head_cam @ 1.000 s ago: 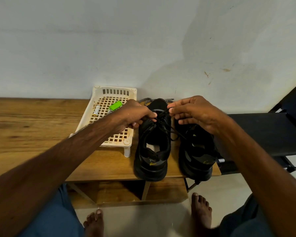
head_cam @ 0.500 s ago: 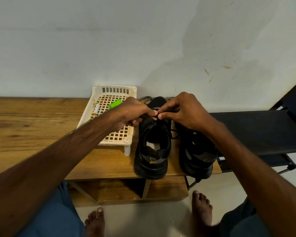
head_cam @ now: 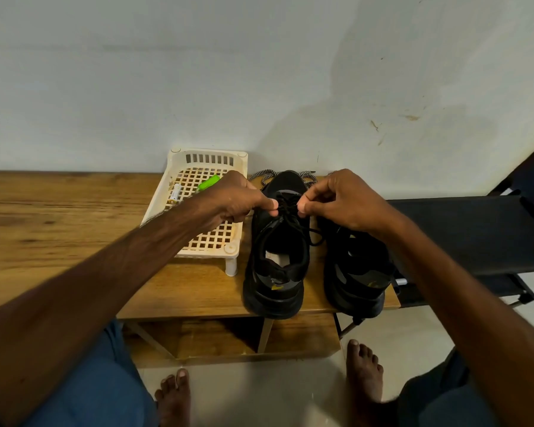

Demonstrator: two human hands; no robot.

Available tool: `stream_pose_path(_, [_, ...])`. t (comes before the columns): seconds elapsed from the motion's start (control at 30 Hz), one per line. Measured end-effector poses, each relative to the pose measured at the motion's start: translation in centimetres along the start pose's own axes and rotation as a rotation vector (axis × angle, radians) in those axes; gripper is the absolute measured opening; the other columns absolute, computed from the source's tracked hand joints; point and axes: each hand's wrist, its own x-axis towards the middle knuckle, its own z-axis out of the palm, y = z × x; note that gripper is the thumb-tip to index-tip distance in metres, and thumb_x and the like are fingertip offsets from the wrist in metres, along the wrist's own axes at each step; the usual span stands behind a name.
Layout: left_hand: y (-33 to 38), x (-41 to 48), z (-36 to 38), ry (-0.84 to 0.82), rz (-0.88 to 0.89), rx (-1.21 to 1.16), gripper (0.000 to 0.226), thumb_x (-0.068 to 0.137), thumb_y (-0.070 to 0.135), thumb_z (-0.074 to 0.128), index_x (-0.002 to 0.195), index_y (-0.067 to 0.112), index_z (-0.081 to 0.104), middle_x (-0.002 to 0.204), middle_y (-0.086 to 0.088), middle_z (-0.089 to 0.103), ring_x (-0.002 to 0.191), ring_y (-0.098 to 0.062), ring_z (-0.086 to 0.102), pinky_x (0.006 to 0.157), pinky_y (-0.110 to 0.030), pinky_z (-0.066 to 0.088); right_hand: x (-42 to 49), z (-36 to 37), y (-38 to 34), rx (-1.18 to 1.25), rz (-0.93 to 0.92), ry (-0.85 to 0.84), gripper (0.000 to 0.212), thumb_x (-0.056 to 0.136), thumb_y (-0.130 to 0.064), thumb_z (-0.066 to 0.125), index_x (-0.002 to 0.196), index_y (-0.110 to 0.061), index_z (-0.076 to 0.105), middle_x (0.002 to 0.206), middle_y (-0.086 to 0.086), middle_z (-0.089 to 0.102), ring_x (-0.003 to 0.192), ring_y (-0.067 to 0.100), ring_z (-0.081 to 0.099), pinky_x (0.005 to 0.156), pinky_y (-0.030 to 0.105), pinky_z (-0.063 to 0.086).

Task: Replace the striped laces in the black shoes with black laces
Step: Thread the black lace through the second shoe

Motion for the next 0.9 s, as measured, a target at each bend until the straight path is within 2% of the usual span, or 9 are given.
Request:
stream_pose_path(0.07, [0.0, 0.0, 0.2, 0.039, 0.023, 0.043, 0.011, 0.081, 0.024, 0.083, 0.074, 0.015, 0.083, 0.089, -0.023, 0.072, 0.066, -0.016, 0.048, 0.046, -0.021, 0.037, -0.2, 0.1, -0.1, -0.008, 0.009, -0.001, 0.007, 0.092, -0.017, 0.076, 0.094, -0.016, 0.082, 0.091, -0.007, 0.079, 0.089, 0.002, 0.073, 0.088, 0.022, 0.056])
stream_pose_path(0.13, [-0.1, 0.1, 0.3, 0.063, 0.032, 0.077, 0.011, 0.081, 0.023, 0.083, 0.074, 0.015, 0.082, 0.107, -0.024, 0.073, 0.081, -0.023, 0.052, 0.053, -0.024, 0.039, -0.3, 0.2, -0.1, -0.006, 0.020, 0.003, 0.007, 0.092, -0.017, 0.075, 0.095, -0.017, 0.082, 0.092, -0.007, 0.079, 0.088, 0.001, 0.073, 0.087, 0.021, 0.055])
stream_pose_path(0.2, [-0.1, 0.2, 0.4, 0.080, 0.025, 0.101, 0.011, 0.080, 0.023, 0.084, 0.076, 0.013, 0.082, 0.103, -0.019, 0.075, 0.076, -0.020, 0.055, 0.052, -0.023, 0.039, -0.4, 0.3, -0.2, -0.009, 0.035, 0.014, 0.007, 0.092, -0.017, 0.075, 0.095, -0.017, 0.082, 0.092, -0.006, 0.079, 0.089, 0.004, 0.073, 0.090, 0.025, 0.057])
stream_pose_path(0.27, [0.0, 0.2, 0.6, 0.099, 0.013, 0.134, 0.012, 0.079, 0.022, 0.084, 0.081, 0.010, 0.082, 0.100, -0.010, 0.075, 0.063, -0.012, 0.050, 0.051, -0.022, 0.038, -0.5, 0.4, -0.3, -0.012, 0.054, 0.027, 0.007, 0.092, -0.018, 0.076, 0.094, -0.017, 0.083, 0.091, -0.006, 0.079, 0.089, 0.007, 0.074, 0.092, 0.031, 0.059])
stream_pose_path(0.33, [0.1, 0.3, 0.6, 0.106, 0.012, 0.156, 0.016, 0.079, 0.022, 0.084, 0.086, 0.007, 0.082, 0.099, -0.008, 0.075, 0.059, -0.009, 0.046, 0.049, -0.021, 0.037, -0.6, 0.4, -0.3, -0.014, 0.069, 0.030, 0.006, 0.091, -0.018, 0.077, 0.092, -0.018, 0.083, 0.089, -0.006, 0.079, 0.088, 0.009, 0.074, 0.091, 0.033, 0.059])
stream_pose_path(0.47, [0.1, 0.4, 0.7, 0.118, 0.016, 0.178, 0.017, 0.078, 0.019, 0.085, 0.082, 0.004, 0.080, 0.101, -0.014, 0.076, 0.068, -0.015, 0.059, 0.055, -0.025, 0.046, -0.7, 0.3, -0.4, 0.003, 0.095, 0.039, 0.005, 0.088, -0.017, 0.079, 0.087, -0.017, 0.083, 0.083, -0.009, 0.079, 0.084, 0.006, 0.074, 0.086, 0.029, 0.059])
stream_pose_path(0.57, [0.0, 0.5, 0.9, 0.123, 0.019, 0.194, 0.016, 0.078, 0.018, 0.085, 0.073, 0.007, 0.076, 0.097, -0.010, 0.077, 0.060, -0.012, 0.055, 0.054, -0.025, 0.045, -0.7, 0.2, -0.5, 0.009, 0.112, 0.039, 0.004, 0.087, -0.017, 0.080, 0.085, -0.018, 0.084, 0.082, -0.008, 0.079, 0.084, 0.009, 0.074, 0.085, 0.029, 0.060])
stream_pose_path(0.7, [0.0, 0.6, 1.2, 0.147, 0.033, 0.209, 0.026, 0.077, 0.017, 0.086, 0.057, 0.016, 0.069, 0.093, -0.008, 0.077, 0.081, -0.019, 0.068, 0.064, -0.030, 0.050, -0.7, 0.3, -0.7, 0.014, 0.142, 0.024, 0.004, 0.087, -0.018, 0.080, 0.084, -0.018, 0.083, 0.079, -0.005, 0.078, 0.084, 0.015, 0.075, 0.086, 0.033, 0.061])
stream_pose_path(0.9, [0.0, 0.7, 1.3, 0.141, 0.029, 0.233, 0.026, 0.077, 0.017, 0.086, 0.059, 0.015, 0.067, 0.092, -0.008, 0.075, 0.071, -0.016, 0.063, 0.057, -0.027, 0.045, -0.8, 0.2, -0.7, 0.018, 0.149, 0.003, 0.005, 0.086, -0.017, 0.080, 0.083, -0.019, 0.084, 0.079, -0.010, 0.078, 0.084, 0.004, 0.073, 0.089, 0.029, 0.059])
